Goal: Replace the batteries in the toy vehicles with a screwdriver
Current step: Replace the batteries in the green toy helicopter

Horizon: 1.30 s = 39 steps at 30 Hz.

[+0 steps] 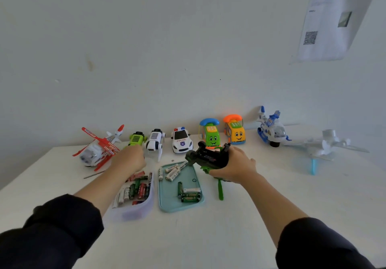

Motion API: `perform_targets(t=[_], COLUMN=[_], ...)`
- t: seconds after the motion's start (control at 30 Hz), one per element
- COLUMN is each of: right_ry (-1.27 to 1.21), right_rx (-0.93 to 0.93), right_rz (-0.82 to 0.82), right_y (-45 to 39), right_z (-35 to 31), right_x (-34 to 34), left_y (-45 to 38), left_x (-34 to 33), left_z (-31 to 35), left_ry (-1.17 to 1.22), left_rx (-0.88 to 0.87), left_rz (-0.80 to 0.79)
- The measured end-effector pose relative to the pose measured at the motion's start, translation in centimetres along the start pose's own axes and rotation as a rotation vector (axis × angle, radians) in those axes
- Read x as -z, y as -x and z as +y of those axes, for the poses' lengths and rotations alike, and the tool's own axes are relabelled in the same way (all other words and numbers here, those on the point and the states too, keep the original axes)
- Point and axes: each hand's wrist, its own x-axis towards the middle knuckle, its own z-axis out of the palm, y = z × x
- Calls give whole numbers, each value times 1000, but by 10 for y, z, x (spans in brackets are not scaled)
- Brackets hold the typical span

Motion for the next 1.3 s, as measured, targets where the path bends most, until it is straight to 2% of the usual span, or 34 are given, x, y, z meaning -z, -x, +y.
perform_targets(t=[0.07, 0.17, 0.3, 0.5, 0.63, 0.7, 0.83, 1.0, 1.2, 1.3], right_ry=[4, 7, -7, -5, -1, 5, 2, 6, -4, -12], right_rx=[0, 22, 1, -74, -87, -87, -79, -54, -24, -27], right_rz=[0, 16, 12, -24, -42, -49, -35, -5, 9, 9], right_y=[-1, 0, 1, 5, 9, 9, 10, 10, 6, 3], right_z=[0, 0, 0, 5, 2, -1, -7, -12, -16, -16], right_x=[-1, -3, -6, 0, 6, 7, 5, 2, -2, -3], left_y=[-1, 6, 28, 34, 33, 31, 24, 27, 25, 18], left_x=[12, 36, 50, 34, 32, 27, 11, -1, -10, -13], left_z=[9, 32, 68, 103, 117, 122, 127, 128, 127, 124], left_ry=[226, 617, 828, 945, 1147, 1162, 1049, 859, 780, 839], left_rx=[-27, -149, -309, -444, -416, -423, -495, -612, -736, -676], left_rz=[84, 352, 603, 700, 723, 692, 637, 693, 746, 737])
